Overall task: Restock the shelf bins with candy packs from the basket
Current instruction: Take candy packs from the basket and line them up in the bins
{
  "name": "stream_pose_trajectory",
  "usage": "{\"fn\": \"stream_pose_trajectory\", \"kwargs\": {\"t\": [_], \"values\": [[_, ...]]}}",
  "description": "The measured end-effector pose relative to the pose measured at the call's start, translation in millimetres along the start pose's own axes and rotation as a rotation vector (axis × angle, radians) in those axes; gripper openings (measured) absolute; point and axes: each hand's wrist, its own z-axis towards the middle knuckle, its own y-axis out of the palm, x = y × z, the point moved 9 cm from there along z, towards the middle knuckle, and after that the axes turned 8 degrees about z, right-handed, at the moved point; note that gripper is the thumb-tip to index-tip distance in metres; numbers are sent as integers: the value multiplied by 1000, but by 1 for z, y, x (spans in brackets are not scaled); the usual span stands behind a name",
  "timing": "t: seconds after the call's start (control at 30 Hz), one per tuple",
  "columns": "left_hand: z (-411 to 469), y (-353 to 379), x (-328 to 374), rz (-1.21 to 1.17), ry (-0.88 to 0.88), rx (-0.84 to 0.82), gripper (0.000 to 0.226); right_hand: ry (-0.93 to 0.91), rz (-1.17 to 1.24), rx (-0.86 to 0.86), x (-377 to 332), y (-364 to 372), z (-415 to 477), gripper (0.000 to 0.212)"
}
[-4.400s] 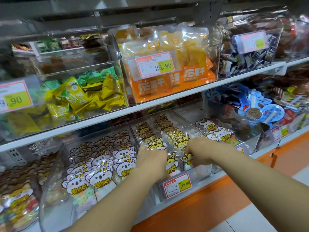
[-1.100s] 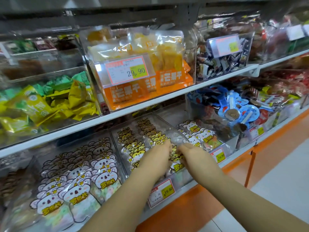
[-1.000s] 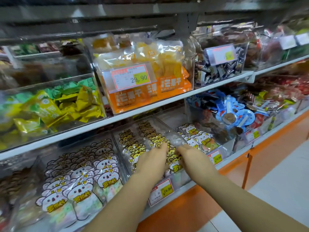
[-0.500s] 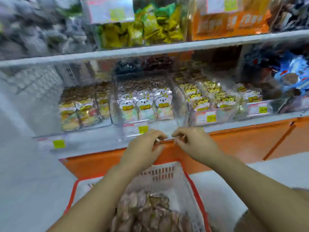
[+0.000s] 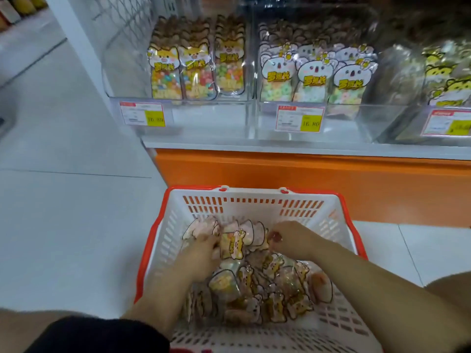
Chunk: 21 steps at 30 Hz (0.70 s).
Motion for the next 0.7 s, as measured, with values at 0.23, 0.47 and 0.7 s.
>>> {"fn": "stream_pose_trajectory", "kwargs": {"t": [0.23, 0.47, 0.7], "values": [[-13, 71, 12, -2, 21, -341, 88, 172, 127, -240, 56, 97, 28, 25], [-13, 78, 12, 78, -22, -223, 99, 342, 17, -216, 130, 170, 16, 67], [-2, 93, -1, 54, -20, -155, 99, 639, 433, 32, 186, 165, -4, 105]]}}
